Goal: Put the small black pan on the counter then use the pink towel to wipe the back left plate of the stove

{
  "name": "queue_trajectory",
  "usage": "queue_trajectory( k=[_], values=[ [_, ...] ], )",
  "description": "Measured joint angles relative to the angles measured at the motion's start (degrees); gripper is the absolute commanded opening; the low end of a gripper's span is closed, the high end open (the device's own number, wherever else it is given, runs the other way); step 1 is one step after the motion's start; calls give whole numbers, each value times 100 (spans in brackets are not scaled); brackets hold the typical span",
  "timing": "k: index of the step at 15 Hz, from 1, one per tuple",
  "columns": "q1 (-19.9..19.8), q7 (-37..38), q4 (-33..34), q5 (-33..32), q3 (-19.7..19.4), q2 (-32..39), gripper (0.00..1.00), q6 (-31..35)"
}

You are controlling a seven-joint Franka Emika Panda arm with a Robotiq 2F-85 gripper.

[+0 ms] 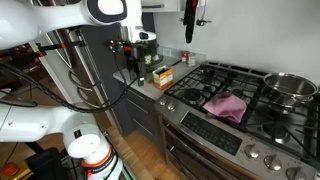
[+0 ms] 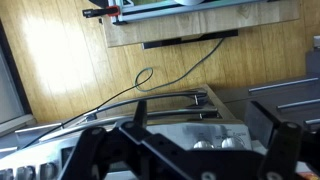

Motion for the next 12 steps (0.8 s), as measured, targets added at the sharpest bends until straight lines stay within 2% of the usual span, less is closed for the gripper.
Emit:
queue_trajectory(
  k=[10,12],
  values=[
    [4,0,0,0,-1,0,100,0],
    [-13,120,-5,-40,-13,75,100,283]
  ],
)
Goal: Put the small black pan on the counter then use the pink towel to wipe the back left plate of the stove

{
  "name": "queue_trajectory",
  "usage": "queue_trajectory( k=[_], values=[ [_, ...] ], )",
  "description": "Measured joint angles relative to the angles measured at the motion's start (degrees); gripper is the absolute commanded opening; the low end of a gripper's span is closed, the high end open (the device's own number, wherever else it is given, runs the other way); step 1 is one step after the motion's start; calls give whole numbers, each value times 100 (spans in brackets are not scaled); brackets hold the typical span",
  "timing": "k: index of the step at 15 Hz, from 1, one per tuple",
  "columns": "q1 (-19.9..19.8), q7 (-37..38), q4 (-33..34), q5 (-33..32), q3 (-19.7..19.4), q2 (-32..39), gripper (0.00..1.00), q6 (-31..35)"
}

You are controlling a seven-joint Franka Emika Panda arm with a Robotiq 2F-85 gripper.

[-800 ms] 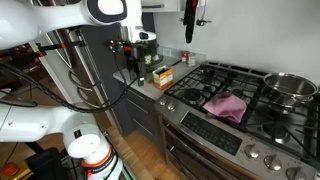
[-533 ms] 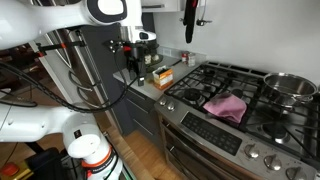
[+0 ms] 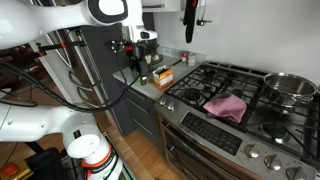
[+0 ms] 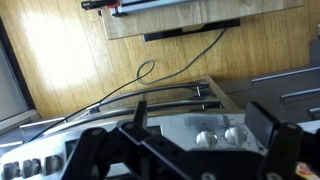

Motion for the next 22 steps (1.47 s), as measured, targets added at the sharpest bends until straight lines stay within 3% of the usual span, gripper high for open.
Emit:
queue_trajectory(
  k=[7,13,16,22],
  values=[
    [18,64,-231,-219,-32,1210,100,3478],
    [117,73,-329,304,-99,2819,100,6073],
    [184,33,-244,538,-204,3297,100,6418],
    [208,33,-159,560,-218,3310,100,6419]
  ],
)
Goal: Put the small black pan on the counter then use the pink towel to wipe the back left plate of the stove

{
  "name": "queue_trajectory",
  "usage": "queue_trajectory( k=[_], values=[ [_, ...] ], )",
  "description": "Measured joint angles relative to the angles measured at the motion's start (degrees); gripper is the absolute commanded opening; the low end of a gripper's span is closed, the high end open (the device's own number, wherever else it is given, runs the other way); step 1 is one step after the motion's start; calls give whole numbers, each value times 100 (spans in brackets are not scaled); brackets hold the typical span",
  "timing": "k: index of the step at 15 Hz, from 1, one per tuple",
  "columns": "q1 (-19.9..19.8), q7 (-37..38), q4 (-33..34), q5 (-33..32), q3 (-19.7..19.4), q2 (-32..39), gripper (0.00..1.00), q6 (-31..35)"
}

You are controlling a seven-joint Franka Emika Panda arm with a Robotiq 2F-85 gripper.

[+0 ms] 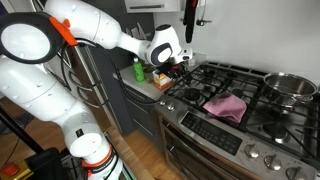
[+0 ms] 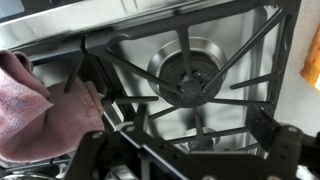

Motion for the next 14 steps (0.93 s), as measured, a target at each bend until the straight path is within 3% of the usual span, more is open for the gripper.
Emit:
queue_trajectory(
  k=[6,14],
  values=[
    [2,10,90,-31,15,153,100,27],
    [85,16,1260,-190,81,1688,100,413]
  ],
)
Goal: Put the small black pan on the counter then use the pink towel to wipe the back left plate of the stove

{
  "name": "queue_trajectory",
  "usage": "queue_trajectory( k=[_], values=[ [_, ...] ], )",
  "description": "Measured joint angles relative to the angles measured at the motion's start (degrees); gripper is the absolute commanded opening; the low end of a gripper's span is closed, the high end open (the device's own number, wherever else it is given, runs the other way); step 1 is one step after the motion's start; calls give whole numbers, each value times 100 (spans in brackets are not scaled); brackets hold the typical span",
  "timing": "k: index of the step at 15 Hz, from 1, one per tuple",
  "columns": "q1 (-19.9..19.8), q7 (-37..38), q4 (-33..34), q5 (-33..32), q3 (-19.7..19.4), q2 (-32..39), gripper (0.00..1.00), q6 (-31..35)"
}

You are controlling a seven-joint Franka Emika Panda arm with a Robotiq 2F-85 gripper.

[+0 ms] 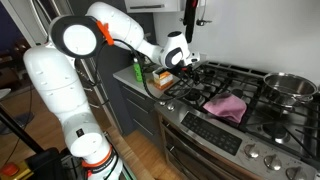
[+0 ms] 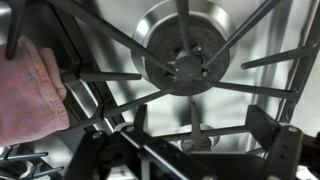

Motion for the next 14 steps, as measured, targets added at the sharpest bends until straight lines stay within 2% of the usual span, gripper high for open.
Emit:
queue_trajectory(
  k=[9,14],
  values=[
    [264,-3,1618,-55,11,1621,100,587],
    [269,235,2151,-30,-96,2054,100,928]
  ],
)
